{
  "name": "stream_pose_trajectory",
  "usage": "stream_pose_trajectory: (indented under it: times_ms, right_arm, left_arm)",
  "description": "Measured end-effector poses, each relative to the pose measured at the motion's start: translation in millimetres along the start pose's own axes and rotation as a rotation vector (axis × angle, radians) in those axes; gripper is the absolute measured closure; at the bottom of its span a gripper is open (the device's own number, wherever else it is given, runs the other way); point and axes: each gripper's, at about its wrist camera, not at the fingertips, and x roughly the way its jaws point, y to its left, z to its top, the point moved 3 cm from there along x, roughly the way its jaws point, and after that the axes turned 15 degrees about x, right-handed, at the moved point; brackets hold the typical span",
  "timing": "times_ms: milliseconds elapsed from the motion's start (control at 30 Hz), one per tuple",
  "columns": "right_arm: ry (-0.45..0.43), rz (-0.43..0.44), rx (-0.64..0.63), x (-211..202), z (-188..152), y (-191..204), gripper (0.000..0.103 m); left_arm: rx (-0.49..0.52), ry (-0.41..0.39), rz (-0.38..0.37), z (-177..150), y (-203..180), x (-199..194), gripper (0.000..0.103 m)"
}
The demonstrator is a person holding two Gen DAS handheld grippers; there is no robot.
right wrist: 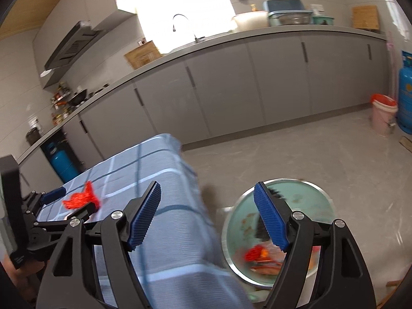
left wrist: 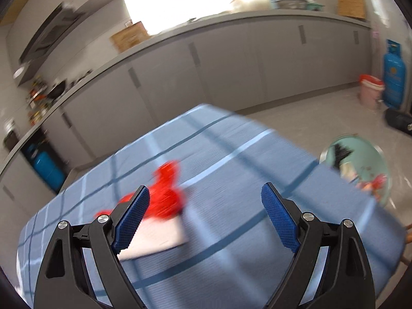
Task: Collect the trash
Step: 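Move both tools back over the white cloth and red bag on the table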
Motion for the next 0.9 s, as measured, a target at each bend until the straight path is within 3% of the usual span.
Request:
stream_pose_trajectory:
  times_ms: [267, 467, 733, 800, 867, 900]
  right_arm:
    - [0.065, 0.047, -0.071, 17.1, -27.5, 56.7, 0.022]
    - [0.116, 0.073, -0.139, 27.6, -52.7, 95.4, 0.019]
    - [0.138, 0.078, -0.176, 30.2, -63.8, 115.2, 0.017]
    - [0.136, 0.077, -0.186, 29.2, -64.6, 118.7, 0.017]
    - [0.136, 0.075, -0.193, 28.6, -64.9, 120.7, 0.016]
    - [0.136, 0.075, -0.195, 29.8, -64.5, 122.3, 0.016]
  left_arm:
    - [-0.127, 0.13, 0.092, -62.0, 72.4, 17.2, 0.016]
    - [-0.196, 0.147, 0.069, -75.9, 95.1, 24.8, 0.016]
    - [-0.224, 0.142, -0.007, -76.2, 86.9, 38.8, 0.016]
    - [-0.232, 0.153, -0.034, -78.5, 85.0, 44.6, 0.021]
    - [-0.248, 0.164, -0.084, -81.9, 83.2, 48.7, 0.046]
    - [-0.258, 0.166, -0.112, -83.6, 81.9, 49.9, 0.051]
